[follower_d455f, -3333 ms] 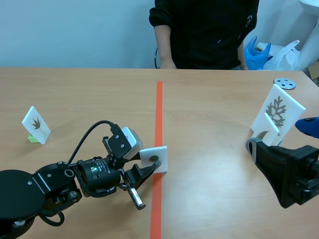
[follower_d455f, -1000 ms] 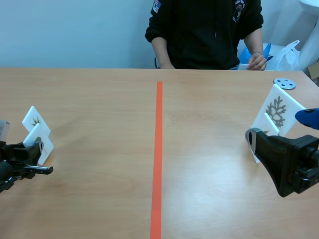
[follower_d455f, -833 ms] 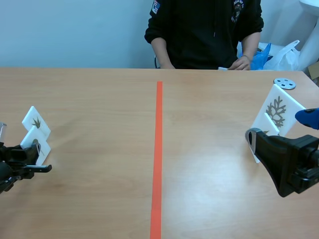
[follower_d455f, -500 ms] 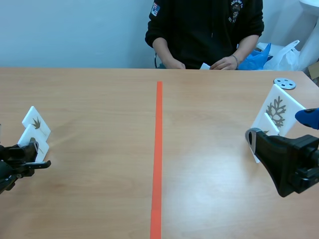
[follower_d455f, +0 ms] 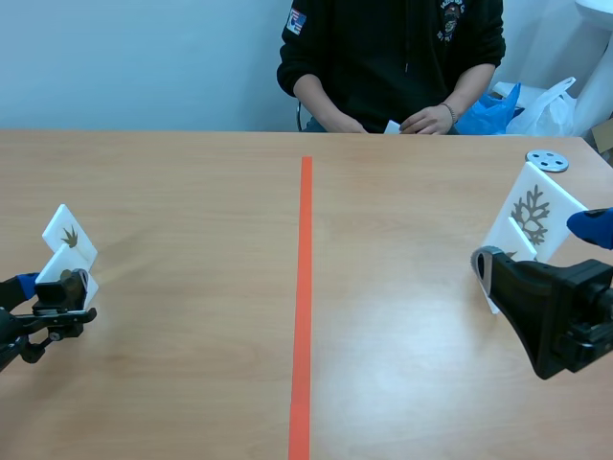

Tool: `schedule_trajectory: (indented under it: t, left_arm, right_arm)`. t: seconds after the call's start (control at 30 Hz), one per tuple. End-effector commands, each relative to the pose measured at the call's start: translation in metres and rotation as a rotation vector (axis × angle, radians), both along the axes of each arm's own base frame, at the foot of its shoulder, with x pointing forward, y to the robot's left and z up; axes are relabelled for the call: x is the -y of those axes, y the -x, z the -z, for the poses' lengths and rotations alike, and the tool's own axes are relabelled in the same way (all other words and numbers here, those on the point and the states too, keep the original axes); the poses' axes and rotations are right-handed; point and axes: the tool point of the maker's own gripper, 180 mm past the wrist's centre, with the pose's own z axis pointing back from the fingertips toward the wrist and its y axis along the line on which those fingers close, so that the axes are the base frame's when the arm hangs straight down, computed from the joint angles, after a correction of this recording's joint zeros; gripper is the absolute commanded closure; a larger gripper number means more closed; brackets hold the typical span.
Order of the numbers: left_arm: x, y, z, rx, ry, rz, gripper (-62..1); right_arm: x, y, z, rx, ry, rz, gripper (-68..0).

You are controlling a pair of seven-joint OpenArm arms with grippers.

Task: Sort the leaf by its shape. The table is split by an orange tape line. A compound leaf with several leaflets goes to the left side, a simple leaf with one blade goes to the right side. Return to the home posture when a red brick is placed on the table.

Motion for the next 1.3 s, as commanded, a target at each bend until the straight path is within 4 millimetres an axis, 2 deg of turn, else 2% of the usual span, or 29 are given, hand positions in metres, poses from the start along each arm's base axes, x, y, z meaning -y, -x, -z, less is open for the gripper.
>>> schedule_trajectory:
  t: [0.0, 0.1, 0.23, 0.47, 0.57, 0.67, 0.87, 1.03, 1.27]
  left_arm:
    - [-0.004, -0.010, -0.016, 0.053, 0.000, -0.005, -41.1]
    - [-0.004, -0.014, -0.026, 0.081, 0.006, -0.007, -44.1]
    - [-0.004, -0.018, -0.049, 0.139, 0.012, 0.004, -48.3]
    - [0.020, -0.005, -0.087, 0.212, 0.042, 0.120, -55.8]
    - [0.041, 0.007, -0.104, 0.242, 0.062, 0.213, -58.5]
    - [0.071, 0.024, -0.120, 0.265, 0.078, 0.346, -62.0]
    - [0.131, 0.062, -0.141, 0.253, 0.101, 0.584, -62.3]
    - [0.164, 0.083, -0.147, 0.175, 0.095, 0.684, -62.3]
    - [0.201, 0.115, -0.171, 0.167, 0.136, 0.812, -62.3]
  right_arm:
    - [0.000, -0.003, -0.007, 0.027, -0.017, 0.000, -67.9]
    - [0.000, -0.003, -0.007, 0.027, -0.017, 0.000, -67.9]
    - [0.000, -0.003, -0.007, 0.027, -0.017, 0.000, -67.9]
    - [0.000, -0.003, -0.007, 0.026, -0.016, 0.000, -67.9]
    - [0.000, -0.003, -0.007, 0.026, -0.016, 0.000, -67.9]
    - [0.000, -0.003, -0.006, 0.024, -0.015, 0.000, -67.9]
    - [0.000, -0.003, -0.007, 0.024, -0.014, 0.001, -67.9]
    - [0.000, -0.002, -0.005, 0.018, -0.009, 0.000, -67.9]
    - [0.000, -0.002, -0.005, 0.017, -0.007, -0.001, -67.9]
